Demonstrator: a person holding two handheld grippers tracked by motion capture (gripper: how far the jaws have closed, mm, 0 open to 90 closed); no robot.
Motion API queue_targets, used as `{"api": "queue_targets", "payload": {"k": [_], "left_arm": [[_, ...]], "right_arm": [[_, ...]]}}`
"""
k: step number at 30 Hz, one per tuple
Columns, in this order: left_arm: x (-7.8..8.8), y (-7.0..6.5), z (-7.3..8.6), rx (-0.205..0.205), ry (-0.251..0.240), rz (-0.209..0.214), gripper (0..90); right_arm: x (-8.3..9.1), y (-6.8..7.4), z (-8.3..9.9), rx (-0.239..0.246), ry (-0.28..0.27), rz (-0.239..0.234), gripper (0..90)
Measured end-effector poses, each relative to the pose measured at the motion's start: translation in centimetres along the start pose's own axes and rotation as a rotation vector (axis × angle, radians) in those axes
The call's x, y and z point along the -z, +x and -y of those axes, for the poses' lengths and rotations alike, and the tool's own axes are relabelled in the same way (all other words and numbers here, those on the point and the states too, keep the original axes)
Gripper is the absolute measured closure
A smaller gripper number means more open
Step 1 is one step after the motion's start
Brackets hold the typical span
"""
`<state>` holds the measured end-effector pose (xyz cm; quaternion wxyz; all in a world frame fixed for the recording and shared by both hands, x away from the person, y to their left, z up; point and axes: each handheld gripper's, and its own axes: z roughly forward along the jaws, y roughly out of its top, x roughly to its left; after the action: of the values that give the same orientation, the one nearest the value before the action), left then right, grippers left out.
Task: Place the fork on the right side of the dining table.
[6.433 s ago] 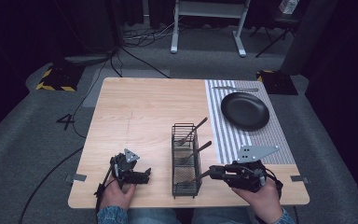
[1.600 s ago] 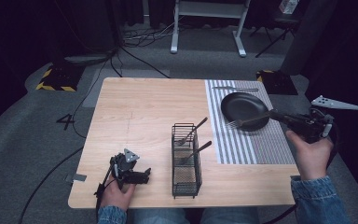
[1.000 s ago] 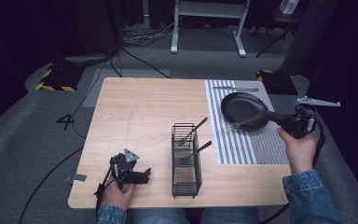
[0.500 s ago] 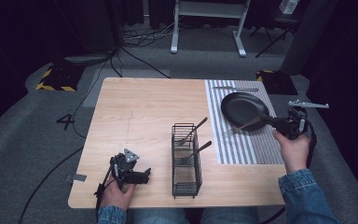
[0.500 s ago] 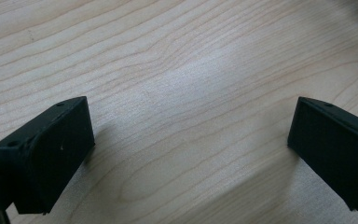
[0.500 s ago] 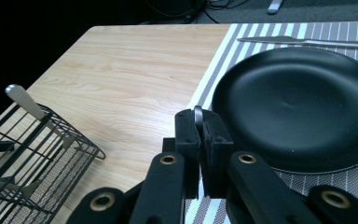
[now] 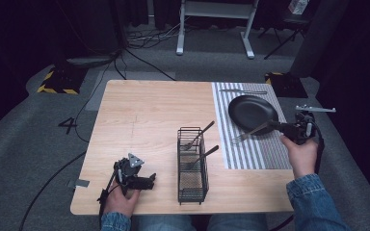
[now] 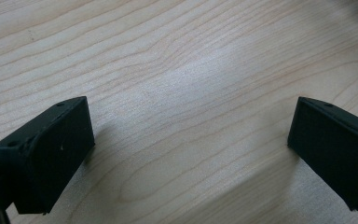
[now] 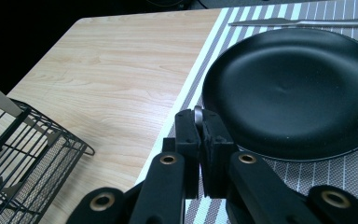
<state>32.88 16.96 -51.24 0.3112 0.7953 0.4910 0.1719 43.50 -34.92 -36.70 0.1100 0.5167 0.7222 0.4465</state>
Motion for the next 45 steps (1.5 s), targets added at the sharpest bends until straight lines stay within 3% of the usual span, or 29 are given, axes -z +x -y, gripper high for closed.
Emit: {"api": "queue_targets", "payload": {"k": [2,5,9,19,25,35,45], "left_arm": [[0.0,0.0,0.0,0.000,0.000,0.000,0.4],[0.0,0.0,0.0,0.000,0.000,0.000,0.4],[0.0,0.0,0.0,0.000,0.002,0.001,0.4],[0.0,0.0,0.0,0.000,0.001,0.000,0.4],[0.0,0.0,0.0,0.000,0.001,0.000,0.4],[0.0,0.0,0.0,0.000,0.002,0.001,0.4],[0.0,0.0,0.0,0.000,0.002,0.000,0.4]], "right_arm": [[-0.1,0.0,0.0,-0.003,0.001,0.000,87.1],[-0.2,-0.3,0.1,-0.036,-0.009,-0.044,87.1],[-0.3,-0.3,0.1,-0.021,0.000,-0.009,87.1],[-0.7,-1.4,0.3,-0.074,0.008,-0.010,85.9],[-1.1,-2.3,-0.1,-0.097,0.037,0.033,79.5],[-1.8,-3.8,-0.4,-0.127,0.075,0.063,72.0],[-1.9,-5.3,0.4,-0.140,0.119,0.096,67.1]]}}
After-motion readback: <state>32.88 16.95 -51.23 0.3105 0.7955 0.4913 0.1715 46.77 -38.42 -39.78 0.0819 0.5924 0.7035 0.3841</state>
